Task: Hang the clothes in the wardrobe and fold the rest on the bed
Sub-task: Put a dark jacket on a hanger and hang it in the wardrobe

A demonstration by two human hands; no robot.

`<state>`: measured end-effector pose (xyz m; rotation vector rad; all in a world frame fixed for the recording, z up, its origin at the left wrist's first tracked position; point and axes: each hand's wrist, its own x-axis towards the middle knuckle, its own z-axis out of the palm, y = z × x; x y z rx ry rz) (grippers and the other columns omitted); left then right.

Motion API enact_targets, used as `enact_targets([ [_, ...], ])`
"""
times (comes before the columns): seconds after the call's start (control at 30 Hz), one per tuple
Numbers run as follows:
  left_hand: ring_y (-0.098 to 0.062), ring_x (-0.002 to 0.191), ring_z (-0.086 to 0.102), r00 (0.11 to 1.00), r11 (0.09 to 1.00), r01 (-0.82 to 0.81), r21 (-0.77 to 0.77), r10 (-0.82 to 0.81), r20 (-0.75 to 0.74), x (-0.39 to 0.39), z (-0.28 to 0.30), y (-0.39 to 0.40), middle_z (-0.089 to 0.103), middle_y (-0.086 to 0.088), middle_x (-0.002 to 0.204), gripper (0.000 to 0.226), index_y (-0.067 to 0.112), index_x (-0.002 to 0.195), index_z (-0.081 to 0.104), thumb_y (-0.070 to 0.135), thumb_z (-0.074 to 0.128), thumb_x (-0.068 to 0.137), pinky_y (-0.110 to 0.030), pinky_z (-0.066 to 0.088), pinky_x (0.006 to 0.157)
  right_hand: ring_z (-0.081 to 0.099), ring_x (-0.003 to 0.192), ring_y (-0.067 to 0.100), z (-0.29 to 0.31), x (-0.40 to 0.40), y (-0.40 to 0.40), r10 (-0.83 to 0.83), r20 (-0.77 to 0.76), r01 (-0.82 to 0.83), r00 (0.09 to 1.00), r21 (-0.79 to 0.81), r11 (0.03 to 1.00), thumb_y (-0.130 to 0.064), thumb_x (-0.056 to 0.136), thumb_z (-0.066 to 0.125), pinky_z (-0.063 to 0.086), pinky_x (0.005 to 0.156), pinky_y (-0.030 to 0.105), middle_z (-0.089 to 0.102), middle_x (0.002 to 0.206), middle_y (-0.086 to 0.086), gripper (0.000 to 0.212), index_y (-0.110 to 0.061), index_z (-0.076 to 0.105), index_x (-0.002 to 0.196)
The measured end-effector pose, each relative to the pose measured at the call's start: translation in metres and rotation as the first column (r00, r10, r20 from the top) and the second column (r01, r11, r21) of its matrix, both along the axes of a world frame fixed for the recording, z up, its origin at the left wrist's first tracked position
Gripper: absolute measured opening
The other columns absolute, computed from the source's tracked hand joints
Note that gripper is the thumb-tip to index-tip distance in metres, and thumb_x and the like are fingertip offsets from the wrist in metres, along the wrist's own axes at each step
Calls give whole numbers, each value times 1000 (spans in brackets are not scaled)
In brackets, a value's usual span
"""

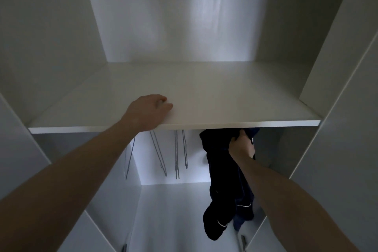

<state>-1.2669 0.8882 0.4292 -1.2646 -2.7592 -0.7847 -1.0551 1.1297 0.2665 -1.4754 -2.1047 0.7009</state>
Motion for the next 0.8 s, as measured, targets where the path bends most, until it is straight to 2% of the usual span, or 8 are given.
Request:
enact_targets([
  [0.07,-21,134,53,1000,1000,-3,4,3,-4,0,-1,0,57,7,147,72,35,138,60,75,39,81,-38,38,110,65,108,39,-7,3,4,28,100,-26,995,-24,999,-16,103,45,54,87,42,67,121,16,32,-12,52,134],
  [0.2,-20,133,53,1000,1000,-1,23,1,-26,2,-1,0,59,9,145,69,35,136,61,72,40,82,-38,39,109,64,114,39,-18,7,9,66,241,-54,968,-56,997,-13,102,47,49,83,40,65,127,17,30,-10,51,132],
  [0.33,-19,135,52,999,999,7,37,-5,-54,0,-3,1,57,11,147,57,34,137,61,66,49,92,-36,37,111,60,123,38,-17,9,17,68,269,-36,961,-124,992,-30,107,47,52,95,42,60,135,17,39,-12,47,141],
  [0.5,-19,133,53,998,999,16,40,-14,-65,-2,-4,2,58,10,146,52,35,137,61,63,50,94,-36,38,107,41,141,39,-39,21,4,29,118,-12,993,-144,989,-46,108,42,41,111,51,42,155,18,62,-6,32,154],
  [0.6,-19,133,53,998,999,22,35,-20,-63,-1,-4,2,58,11,146,56,35,137,60,65,48,92,-37,38,108,38,140,38,-60,33,-23,28,41,-29,999,35,999,-44,104,51,35,116,53,39,155,15,65,-7,33,156],
  [0.7,-19,135,51,998,999,21,27,-20,-58,2,-3,1,56,10,148,61,34,138,60,67,45,88,-37,37,110,54,120,38,-79,38,-48,127,-79,-101,989,280,955,-27,96,69,44,104,54,56,137,14,48,-7,56,137],
  [0.73,-19,135,51,998,999,19,27,-17,-59,2,-2,1,56,10,148,61,34,138,60,66,45,88,-38,37,111,58,113,35,-83,35,-54,174,-116,-131,978,310,942,-22,94,72,48,97,52,61,129,11,41,-8,60,130],
  [0.8,-19,135,51,998,1000,17,25,-16,-65,2,-2,1,55,10,148,58,34,138,60,64,47,91,-37,36,112,64,97,26,-80,24,-66,274,-209,-225,939,228,947,-20,96,70,53,85,45,67,111,5,29,-12,63,122],
])
